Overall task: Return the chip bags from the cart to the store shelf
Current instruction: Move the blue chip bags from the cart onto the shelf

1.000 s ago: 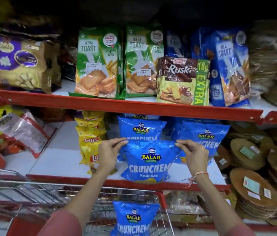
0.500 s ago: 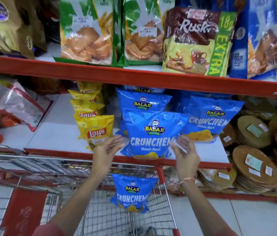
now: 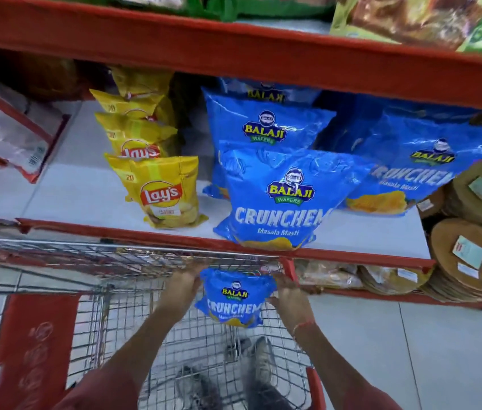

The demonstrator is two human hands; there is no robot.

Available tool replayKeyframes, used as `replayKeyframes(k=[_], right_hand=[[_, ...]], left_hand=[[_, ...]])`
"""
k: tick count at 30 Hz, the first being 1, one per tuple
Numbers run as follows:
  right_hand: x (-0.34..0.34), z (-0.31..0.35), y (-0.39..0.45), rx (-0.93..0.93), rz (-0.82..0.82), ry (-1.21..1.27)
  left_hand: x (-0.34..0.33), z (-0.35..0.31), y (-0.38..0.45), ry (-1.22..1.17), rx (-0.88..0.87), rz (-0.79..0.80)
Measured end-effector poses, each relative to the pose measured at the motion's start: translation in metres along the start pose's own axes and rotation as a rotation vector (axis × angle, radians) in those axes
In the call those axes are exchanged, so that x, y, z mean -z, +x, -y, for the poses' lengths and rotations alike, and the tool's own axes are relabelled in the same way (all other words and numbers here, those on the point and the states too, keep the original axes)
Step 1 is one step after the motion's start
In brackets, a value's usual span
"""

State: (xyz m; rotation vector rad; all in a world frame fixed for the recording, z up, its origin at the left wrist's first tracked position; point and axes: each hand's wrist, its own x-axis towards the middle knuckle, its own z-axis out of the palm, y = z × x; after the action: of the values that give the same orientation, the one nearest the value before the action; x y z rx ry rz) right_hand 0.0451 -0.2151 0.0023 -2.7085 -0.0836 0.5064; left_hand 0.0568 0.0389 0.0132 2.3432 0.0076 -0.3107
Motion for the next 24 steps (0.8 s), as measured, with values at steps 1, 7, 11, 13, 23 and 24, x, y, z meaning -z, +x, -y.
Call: replayKeyframes(k=[1,7,11,13,23,24], right_hand=[[-0.005,0.0,0.004,0.021,-0.01,-0.08],[-0.015,0.004,0.013,0.102,-0.102,-0.41],[-0.016,0.003,0.003,0.109,0.002,-0.371],[-0.008,0.006,-0.002,0.062,0.04,-0.211],[0.074,0.034,-0.055,0.033,-0.179,0.802],[0.088,0.038,-0.062,0.019,-0.199,0.891]], left_hand=[[-0.004,0.002,0.004,0.046,-0.012,0.038],[-0.022,0.023,0.018,0.374,-0.117,0.136],[-0.021,0.037,0.006,0.317,-0.105,0.149],[-0.017,0.035,-0.004,0.208,-0.062,0.052],[0.049,-0.025,-0.055,-0.559,0.085,-0.331],[0.056,-0.038,-0.057,-0.629,0.074,-0.352]])
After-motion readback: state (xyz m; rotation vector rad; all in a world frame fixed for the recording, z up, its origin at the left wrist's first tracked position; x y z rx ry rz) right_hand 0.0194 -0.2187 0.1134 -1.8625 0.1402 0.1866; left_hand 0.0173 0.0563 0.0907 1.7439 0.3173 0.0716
